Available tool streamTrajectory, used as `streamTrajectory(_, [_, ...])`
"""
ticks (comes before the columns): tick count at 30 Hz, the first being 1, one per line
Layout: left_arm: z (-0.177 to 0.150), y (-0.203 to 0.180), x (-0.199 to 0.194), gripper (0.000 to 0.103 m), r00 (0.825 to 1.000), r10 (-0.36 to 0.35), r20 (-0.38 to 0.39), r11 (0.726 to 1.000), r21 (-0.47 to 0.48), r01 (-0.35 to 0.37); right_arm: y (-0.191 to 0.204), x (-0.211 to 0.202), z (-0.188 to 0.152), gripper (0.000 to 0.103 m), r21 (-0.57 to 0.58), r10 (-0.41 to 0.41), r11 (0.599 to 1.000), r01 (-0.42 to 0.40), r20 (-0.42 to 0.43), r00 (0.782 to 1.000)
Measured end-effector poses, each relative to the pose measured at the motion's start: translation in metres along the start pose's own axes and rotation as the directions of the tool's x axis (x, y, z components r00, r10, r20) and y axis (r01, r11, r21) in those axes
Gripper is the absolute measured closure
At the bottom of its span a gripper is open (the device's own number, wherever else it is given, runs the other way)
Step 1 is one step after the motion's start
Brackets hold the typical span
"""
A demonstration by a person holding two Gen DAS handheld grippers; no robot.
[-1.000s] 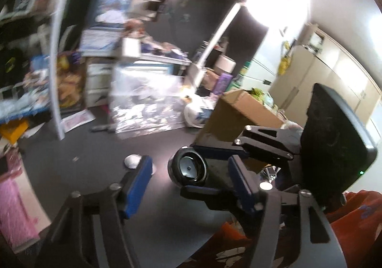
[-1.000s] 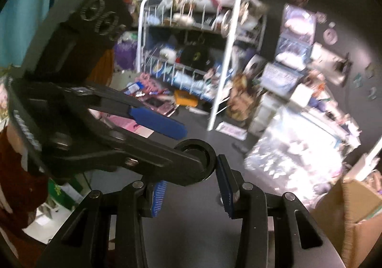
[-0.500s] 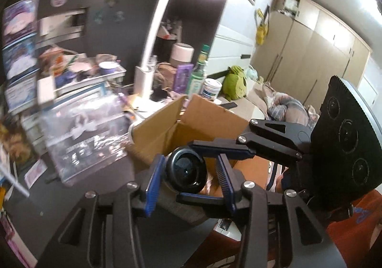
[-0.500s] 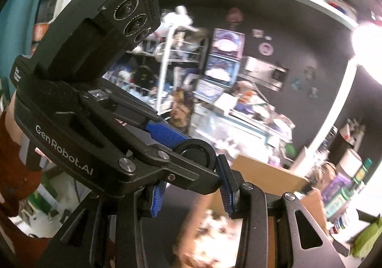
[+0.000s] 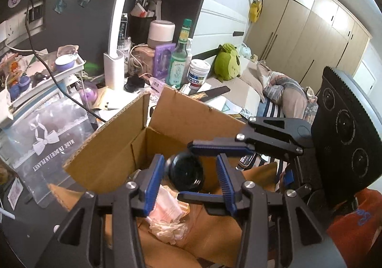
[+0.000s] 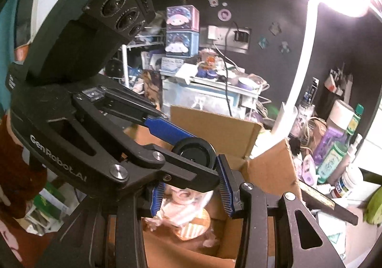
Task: Organize objects
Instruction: 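Carry the black lid into the box and open the right gripper, then grasp the white plastic bone-shaped item with the right gripper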
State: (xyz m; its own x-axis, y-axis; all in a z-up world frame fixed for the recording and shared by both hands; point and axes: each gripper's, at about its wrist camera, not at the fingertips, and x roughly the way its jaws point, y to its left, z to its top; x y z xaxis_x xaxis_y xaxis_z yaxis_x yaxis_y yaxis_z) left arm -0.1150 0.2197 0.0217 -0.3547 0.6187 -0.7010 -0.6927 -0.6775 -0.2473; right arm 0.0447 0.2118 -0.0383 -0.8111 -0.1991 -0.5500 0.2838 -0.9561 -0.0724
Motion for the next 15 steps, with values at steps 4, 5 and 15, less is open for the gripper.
streamTrajectory(4, [0.0, 0.0, -0.004, 0.034, 0.999, 0.039, 0.015, 0.999, 0.007, -0.04, -0.006, -0.001, -0.003, 0.042, 0.002, -0.045, 0.999, 0.045, -0.002, 0.999])
streamTrajectory(5, [-0.001, 0.002, -0.008, 0.033, 0.999, 0.044, 0.023, 0.999, 0.006, -0.044, -0.007, -0.002, -0.003, 0.042, 0.007, -0.047, 0.999, 0.047, -0.001, 0.999])
streamTrajectory(15, [-0.023, 0.032, -0.07, 0.027, 0.978, 0.126, 0.167, 0.991, -0.076, -0.114, -0.005, -0.001, 0.007, 0.041, 0.028, -0.048, 0.998, 0.048, -0.011, 0.999])
